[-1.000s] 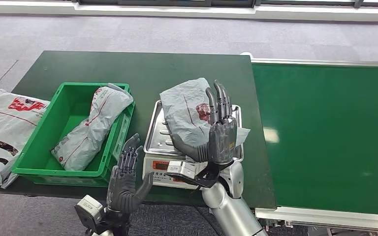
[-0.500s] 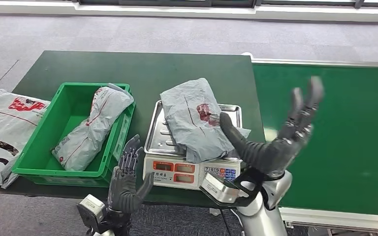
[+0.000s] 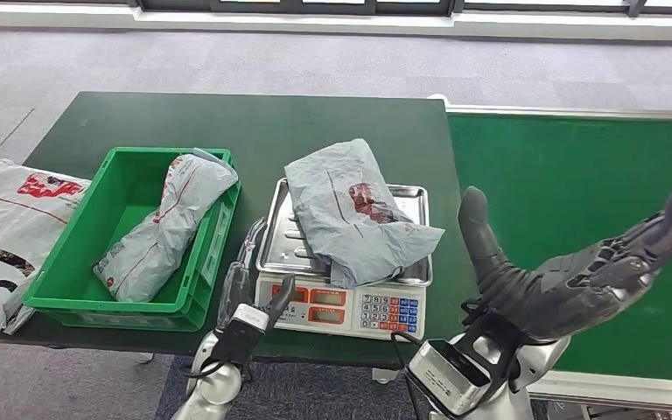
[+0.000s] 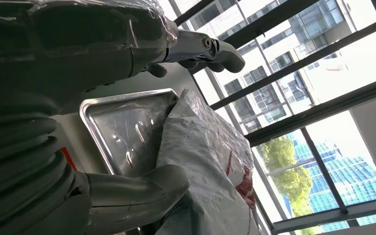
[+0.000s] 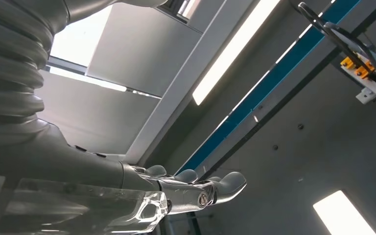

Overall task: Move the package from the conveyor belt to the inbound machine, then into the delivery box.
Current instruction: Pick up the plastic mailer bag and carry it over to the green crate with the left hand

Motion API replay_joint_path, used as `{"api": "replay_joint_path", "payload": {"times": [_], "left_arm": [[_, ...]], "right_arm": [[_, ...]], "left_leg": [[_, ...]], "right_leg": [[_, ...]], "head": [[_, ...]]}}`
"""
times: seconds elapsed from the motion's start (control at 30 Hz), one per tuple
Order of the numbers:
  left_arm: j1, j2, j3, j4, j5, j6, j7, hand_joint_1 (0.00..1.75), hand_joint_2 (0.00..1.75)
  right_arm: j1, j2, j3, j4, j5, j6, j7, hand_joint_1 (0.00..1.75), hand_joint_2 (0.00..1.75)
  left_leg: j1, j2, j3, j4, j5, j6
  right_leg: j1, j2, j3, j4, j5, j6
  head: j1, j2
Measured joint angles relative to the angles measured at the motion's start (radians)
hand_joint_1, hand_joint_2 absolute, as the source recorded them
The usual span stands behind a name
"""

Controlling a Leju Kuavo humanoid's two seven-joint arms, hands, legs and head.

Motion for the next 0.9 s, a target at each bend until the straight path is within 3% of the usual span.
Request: {"api": "replay_joint_path", "payload": {"times": [0.2,0.4,0.6,0.9], "left_arm": [[-0.118,-0.014,0.000,0.109,-0.122,0.086,0.036,0.00,1.75],[-0.206,-0.029,0.000,0.181,-0.159,0.101,0.059,0.00,1.75],[-0.351,-0.069,0.000,0.275,-0.235,0.101,0.167,0.00,1.75],[-0.582,-0.103,-0.038,0.490,-0.118,0.123,0.246,0.00,1.75]], "right_arm": [[-0.004,0.000,0.013,0.001,-0.063,0.000,0.000,0.00,1.75],[-0.007,0.000,0.027,0.003,-0.094,0.000,0.000,0.00,1.75],[-0.010,0.000,0.040,0.010,-0.158,0.001,0.000,0.00,1.75],[-0.011,-0.001,0.050,0.011,-0.240,0.001,0.000,0.00,1.75]], "left_leg": [[0.000,-0.002,-0.002,0.000,0.001,0.001],[0.000,-0.002,-0.001,0.000,0.001,0.001],[0.000,-0.002,-0.002,0.000,0.001,0.001],[0.000,-0.002,-0.002,0.001,0.002,0.001]], "right_leg": [[0.000,-0.002,0.000,0.000,0.000,0.000],[0.000,-0.002,0.000,0.000,0.000,0.000],[0.000,-0.002,0.000,0.000,0.001,0.001],[-0.001,-0.001,-0.001,0.000,0.002,0.002]], "head": [[0.000,0.000],[0.000,0.000],[0.000,0.000],[0.000,0.000]]}}
